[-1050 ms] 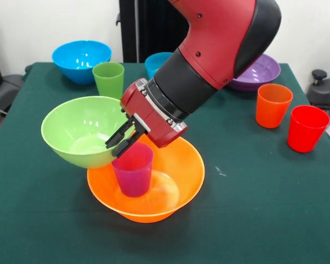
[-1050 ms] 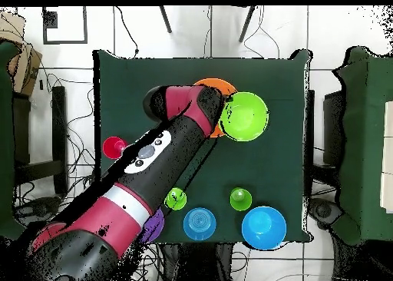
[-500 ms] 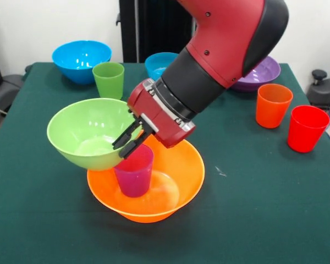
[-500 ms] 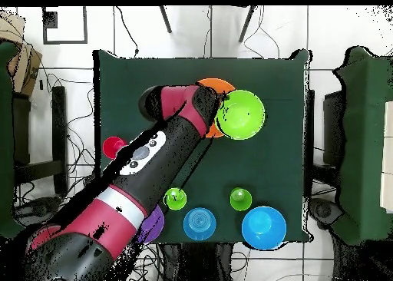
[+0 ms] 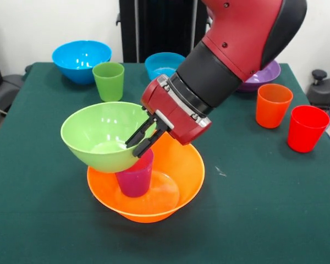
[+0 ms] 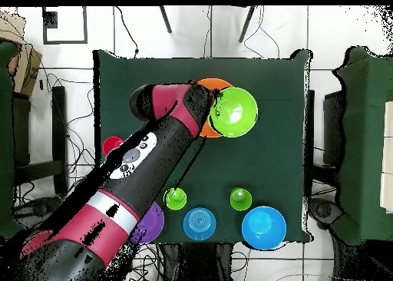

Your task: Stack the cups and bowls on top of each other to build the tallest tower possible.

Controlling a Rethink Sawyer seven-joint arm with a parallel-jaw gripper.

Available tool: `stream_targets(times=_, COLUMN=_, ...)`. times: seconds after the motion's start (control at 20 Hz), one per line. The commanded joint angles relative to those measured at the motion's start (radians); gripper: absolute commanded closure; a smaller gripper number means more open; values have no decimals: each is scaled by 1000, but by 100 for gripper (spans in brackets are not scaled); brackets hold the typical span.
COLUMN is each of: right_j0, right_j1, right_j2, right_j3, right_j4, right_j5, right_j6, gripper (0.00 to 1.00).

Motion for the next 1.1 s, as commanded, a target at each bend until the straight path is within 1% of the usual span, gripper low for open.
stream_targets(times=0.05, right_j0=-5, right_j1=-36, right_j2=148, right_j3=22, right_j4=25, right_j5=-30, right_j6=159, gripper=100)
stream_targets(times=0.35, right_j0=-8, right_j1=-41, right_j2=148, right_j3=26, right_j4=27, right_j5=-35, right_j6=152, gripper=100)
stream_targets(times=0.85, right_j0=6, right_j1=-22, right_j2=125, right_j3=11, right_j4=43, right_j5=-13, right_j6=183, gripper=100)
stream_targets(times=1.1, right_j0=10, right_j1=-21, right_j2=123, right_j3=17, right_j4=47, right_j5=-17, right_j6=186, gripper=100)
